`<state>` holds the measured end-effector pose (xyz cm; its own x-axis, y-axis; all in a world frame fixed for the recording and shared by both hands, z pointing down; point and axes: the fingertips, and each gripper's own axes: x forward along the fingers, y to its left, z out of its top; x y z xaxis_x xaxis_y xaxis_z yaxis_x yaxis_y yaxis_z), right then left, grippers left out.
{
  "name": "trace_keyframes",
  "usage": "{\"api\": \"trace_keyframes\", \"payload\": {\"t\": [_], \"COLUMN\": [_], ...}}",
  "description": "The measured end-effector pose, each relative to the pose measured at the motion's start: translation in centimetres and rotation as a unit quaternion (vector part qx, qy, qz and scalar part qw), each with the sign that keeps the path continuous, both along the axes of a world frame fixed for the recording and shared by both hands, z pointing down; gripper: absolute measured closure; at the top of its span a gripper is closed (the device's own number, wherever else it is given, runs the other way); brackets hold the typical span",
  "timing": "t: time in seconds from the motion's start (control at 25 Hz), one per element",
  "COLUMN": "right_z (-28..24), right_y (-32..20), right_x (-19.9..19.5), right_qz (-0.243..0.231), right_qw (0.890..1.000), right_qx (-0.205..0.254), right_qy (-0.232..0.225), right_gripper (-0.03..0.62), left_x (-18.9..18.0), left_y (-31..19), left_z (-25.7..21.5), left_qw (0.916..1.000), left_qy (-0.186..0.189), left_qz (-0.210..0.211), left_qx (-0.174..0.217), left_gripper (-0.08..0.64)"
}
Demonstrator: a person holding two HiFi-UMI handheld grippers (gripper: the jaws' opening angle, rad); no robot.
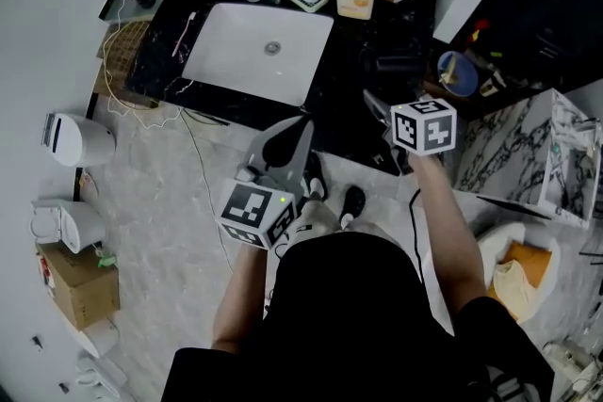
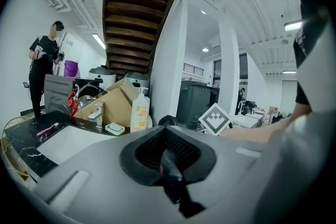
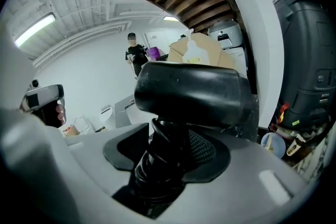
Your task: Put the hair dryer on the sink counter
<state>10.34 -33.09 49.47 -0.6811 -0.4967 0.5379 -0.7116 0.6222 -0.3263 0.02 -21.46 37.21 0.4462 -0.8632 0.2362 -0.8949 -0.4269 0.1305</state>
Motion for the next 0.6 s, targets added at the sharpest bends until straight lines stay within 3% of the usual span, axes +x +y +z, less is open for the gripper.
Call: {"api": "trace_keyframes", "payload": {"t": [0.6], "right_z": [4.8], "right_y": [-3.0], "right_x": [-0.9], "right_qz": [0.019], "right_qw": [0.998], "right_qx": [-0.05], "right_qy": [0.046], "right_gripper": [0.374], "left_x": [-1.7], "left_y": [-5.1], "left_z": [2.1], "left_qw": [0.9989], "left_qy": [0.006], "left_qz": [0.034], "left_qx": [-0.03], "left_gripper": [0.561]}}
